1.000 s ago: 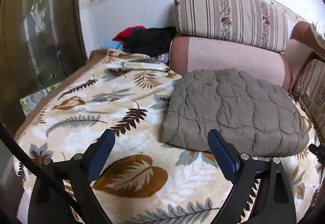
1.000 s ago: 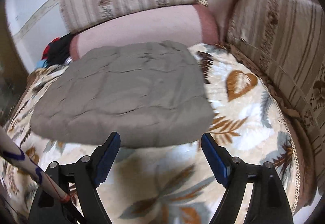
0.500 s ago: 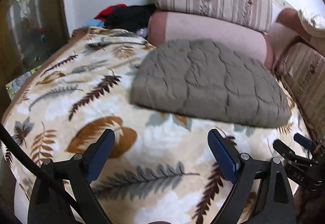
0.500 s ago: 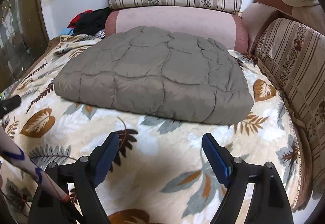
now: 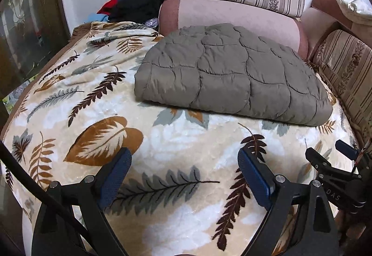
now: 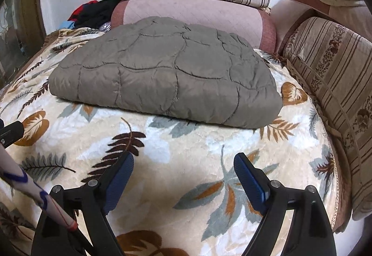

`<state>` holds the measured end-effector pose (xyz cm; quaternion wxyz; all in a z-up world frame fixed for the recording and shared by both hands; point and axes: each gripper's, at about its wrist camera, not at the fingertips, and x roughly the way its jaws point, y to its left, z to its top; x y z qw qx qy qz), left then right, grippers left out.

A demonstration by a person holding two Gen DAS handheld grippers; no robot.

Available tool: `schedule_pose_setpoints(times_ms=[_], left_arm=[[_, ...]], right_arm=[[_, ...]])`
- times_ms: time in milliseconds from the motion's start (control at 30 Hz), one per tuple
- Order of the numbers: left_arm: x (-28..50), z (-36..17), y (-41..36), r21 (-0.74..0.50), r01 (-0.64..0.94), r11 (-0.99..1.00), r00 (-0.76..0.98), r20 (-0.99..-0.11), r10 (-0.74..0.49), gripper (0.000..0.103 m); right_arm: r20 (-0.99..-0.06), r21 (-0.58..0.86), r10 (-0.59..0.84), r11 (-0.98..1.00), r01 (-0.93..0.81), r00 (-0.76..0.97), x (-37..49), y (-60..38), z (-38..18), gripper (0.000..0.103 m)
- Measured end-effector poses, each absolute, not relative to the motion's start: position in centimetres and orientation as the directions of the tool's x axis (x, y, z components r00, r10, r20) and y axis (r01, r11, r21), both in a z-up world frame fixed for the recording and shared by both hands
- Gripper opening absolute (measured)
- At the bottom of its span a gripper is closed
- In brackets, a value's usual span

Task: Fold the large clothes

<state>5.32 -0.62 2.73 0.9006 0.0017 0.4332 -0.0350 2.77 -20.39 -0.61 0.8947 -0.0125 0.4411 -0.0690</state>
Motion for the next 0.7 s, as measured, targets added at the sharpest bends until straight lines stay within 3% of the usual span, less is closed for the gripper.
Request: schedule_pose_setpoints(times_ms=[700], left_arm=[[5.4, 1.4, -1.0, -0.045, 0.084, 0.995, 0.58, -0.81, -0.086, 0.092]], right_arm=[[-0.792, -0.124, -0.16, 0.987, 0.102, 0.589, 3.0, -19.1, -1.1, 0.093]])
